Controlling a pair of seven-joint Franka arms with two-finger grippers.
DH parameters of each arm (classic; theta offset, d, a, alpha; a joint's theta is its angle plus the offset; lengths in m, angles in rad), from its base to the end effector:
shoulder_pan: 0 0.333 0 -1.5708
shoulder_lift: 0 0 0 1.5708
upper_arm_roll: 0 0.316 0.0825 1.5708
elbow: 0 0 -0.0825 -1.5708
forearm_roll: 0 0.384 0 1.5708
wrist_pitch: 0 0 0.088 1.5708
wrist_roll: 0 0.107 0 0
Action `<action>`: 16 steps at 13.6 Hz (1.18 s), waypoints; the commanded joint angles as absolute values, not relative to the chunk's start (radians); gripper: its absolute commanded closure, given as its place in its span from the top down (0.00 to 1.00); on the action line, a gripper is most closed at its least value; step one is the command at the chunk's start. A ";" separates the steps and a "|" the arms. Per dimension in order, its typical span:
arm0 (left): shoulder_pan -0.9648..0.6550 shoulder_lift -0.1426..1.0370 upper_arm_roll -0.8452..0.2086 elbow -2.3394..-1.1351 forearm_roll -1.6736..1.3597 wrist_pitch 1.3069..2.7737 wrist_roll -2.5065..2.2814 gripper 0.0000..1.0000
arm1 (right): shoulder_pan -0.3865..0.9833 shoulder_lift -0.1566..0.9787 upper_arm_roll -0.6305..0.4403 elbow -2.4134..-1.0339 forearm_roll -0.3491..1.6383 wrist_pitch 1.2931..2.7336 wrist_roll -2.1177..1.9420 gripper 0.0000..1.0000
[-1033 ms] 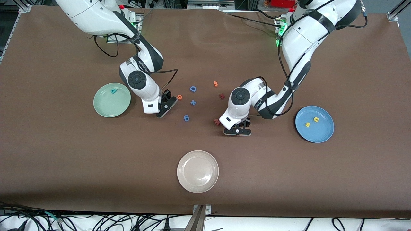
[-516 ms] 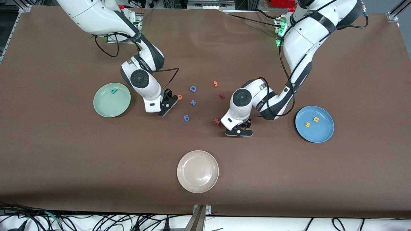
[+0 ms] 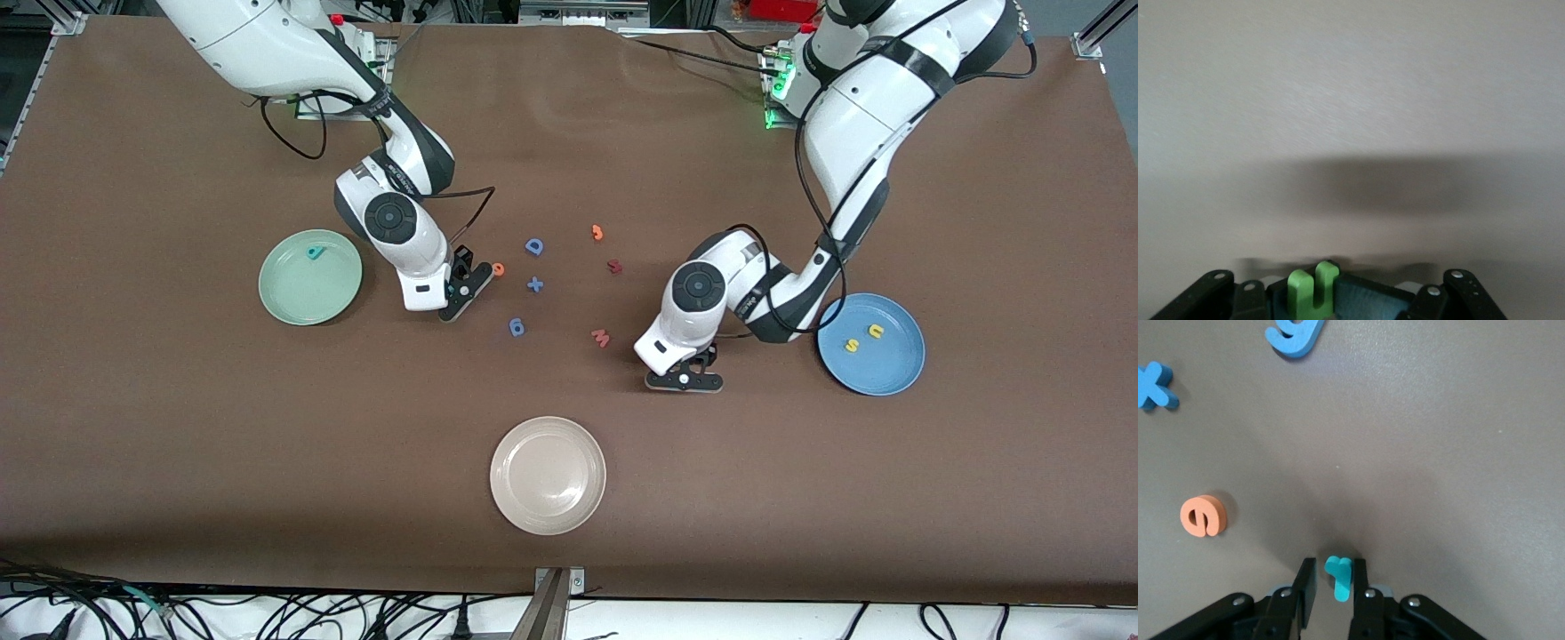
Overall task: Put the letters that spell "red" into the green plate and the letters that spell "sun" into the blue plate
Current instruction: 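Drop the u on the blue plate while the right gripper drops the l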
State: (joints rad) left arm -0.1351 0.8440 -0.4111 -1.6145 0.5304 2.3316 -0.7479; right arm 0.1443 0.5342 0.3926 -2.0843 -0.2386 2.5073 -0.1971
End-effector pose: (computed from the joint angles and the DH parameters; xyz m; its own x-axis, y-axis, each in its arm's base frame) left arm 0.6041 -0.3188 0.1550 0.9982 -0.0572 0.0169 -0.0559 -0.9960 -0.0704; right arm 0.4942 0.2983 0.1782 0.6296 0.7761 -0.0364 0.7727 -0.6303 -0.0753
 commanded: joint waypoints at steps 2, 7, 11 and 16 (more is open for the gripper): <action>-0.043 0.835 -0.448 -1.600 0.540 2.280 -0.632 0.00 | 0.140 0.540 0.399 -2.085 -0.264 2.505 -0.176 0.00; 0.255 0.787 -0.670 -1.592 0.535 2.100 -0.403 0.00 | 0.126 0.450 0.393 -2.011 -0.272 2.288 -0.179 0.00; 0.530 0.749 -0.827 -1.592 0.537 1.924 -0.139 0.00 | 0.123 0.400 0.379 -1.817 -0.258 1.906 -0.170 0.00; 0.742 0.726 -0.830 -1.624 0.540 1.853 0.216 0.00 | 0.121 0.298 0.230 -1.804 -0.241 1.793 -0.187 0.00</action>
